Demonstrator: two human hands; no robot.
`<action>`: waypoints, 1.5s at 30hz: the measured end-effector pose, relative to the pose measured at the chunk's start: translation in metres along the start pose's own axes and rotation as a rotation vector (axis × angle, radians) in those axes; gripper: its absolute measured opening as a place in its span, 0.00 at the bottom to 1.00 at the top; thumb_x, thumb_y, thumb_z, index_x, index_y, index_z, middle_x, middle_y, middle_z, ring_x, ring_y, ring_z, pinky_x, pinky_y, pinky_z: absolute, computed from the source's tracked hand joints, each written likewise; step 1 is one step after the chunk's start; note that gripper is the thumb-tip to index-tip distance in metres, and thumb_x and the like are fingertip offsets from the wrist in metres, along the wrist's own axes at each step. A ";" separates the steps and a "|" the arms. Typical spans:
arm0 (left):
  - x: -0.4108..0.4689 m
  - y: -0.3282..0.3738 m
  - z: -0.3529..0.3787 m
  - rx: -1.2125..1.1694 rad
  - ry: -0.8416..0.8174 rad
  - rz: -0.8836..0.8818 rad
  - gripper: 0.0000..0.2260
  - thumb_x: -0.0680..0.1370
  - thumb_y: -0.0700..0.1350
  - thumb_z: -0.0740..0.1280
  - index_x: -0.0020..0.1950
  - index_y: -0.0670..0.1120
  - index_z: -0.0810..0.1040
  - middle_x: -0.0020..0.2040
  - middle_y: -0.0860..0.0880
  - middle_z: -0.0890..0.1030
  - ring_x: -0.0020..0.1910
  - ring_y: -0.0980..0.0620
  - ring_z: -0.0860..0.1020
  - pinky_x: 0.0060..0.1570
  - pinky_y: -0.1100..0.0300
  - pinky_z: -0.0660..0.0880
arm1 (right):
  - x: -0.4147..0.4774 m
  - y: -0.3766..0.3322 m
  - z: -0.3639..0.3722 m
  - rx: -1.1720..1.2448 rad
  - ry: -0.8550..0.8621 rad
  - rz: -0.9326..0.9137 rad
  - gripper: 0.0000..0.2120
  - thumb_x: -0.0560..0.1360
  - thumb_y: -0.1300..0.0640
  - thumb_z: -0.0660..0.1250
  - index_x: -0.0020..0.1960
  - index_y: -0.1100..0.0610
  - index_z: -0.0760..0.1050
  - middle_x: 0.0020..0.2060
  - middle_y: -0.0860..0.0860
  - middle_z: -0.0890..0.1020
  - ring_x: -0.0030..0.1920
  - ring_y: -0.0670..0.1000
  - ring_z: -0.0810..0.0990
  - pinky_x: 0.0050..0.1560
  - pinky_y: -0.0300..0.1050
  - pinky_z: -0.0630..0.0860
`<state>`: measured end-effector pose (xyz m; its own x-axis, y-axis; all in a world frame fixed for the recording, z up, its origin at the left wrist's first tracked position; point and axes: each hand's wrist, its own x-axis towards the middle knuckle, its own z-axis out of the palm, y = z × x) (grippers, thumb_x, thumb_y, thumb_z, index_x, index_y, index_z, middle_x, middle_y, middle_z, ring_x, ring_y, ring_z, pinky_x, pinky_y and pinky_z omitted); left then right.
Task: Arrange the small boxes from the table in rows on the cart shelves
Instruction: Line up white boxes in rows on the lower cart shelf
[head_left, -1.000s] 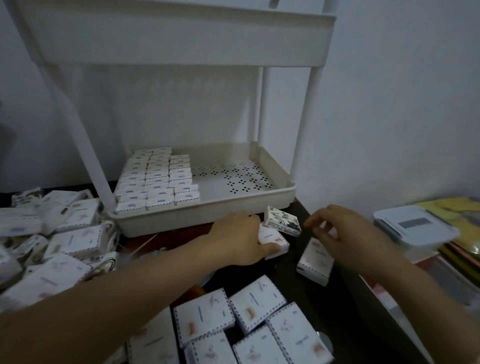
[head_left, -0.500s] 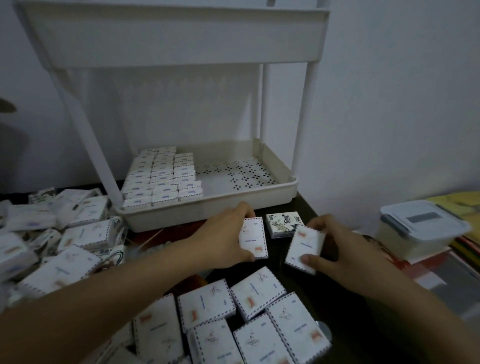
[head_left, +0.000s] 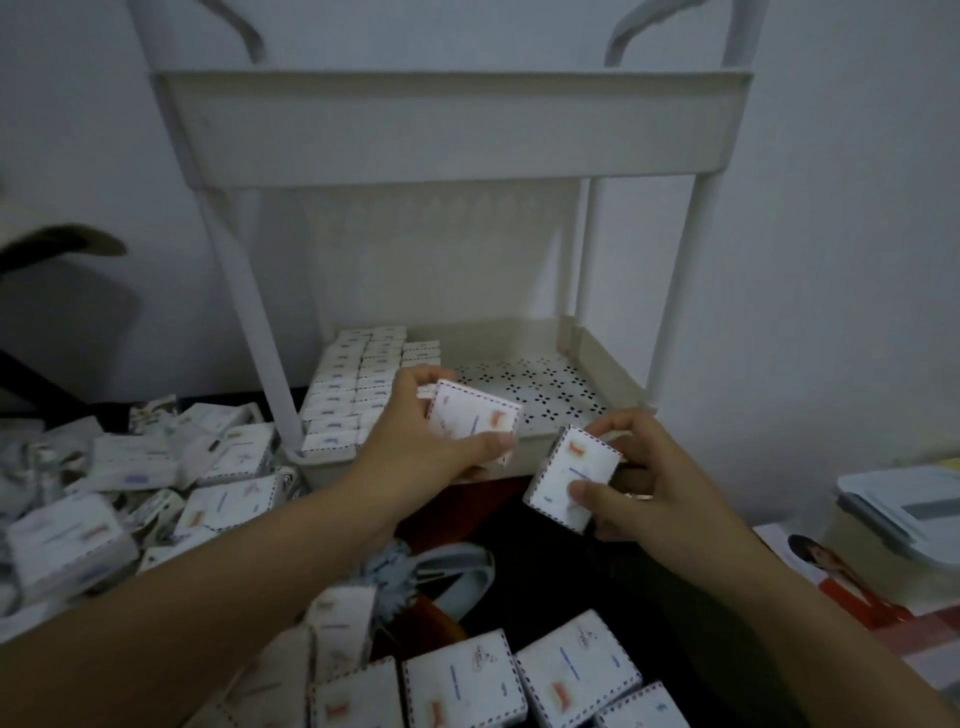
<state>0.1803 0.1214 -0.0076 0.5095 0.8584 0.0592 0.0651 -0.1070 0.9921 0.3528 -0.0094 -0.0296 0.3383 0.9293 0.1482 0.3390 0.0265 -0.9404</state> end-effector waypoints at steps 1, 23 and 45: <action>0.005 0.005 -0.003 -0.044 0.009 -0.015 0.29 0.66 0.37 0.78 0.59 0.54 0.66 0.55 0.43 0.78 0.47 0.48 0.82 0.38 0.56 0.81 | 0.008 -0.005 0.004 0.029 -0.005 -0.010 0.17 0.73 0.60 0.72 0.54 0.46 0.70 0.52 0.46 0.81 0.44 0.44 0.84 0.38 0.41 0.80; 0.189 0.023 -0.047 0.422 0.429 0.234 0.17 0.76 0.48 0.70 0.64 0.54 0.72 0.50 0.52 0.79 0.47 0.52 0.78 0.47 0.59 0.76 | 0.162 -0.022 0.029 -0.137 0.178 -0.100 0.09 0.75 0.62 0.68 0.51 0.49 0.74 0.41 0.48 0.81 0.30 0.42 0.78 0.22 0.33 0.68; 0.218 -0.051 -0.054 1.206 0.315 0.431 0.17 0.75 0.45 0.61 0.62 0.57 0.75 0.51 0.52 0.79 0.56 0.50 0.72 0.62 0.58 0.58 | 0.300 0.011 0.060 -0.353 0.219 -0.171 0.19 0.73 0.58 0.72 0.63 0.55 0.74 0.55 0.53 0.80 0.54 0.54 0.79 0.57 0.51 0.76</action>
<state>0.2416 0.3417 -0.0396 0.4722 0.7051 0.5290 0.7513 -0.6358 0.1770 0.4054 0.2913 -0.0134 0.4162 0.8216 0.3896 0.6724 0.0103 -0.7401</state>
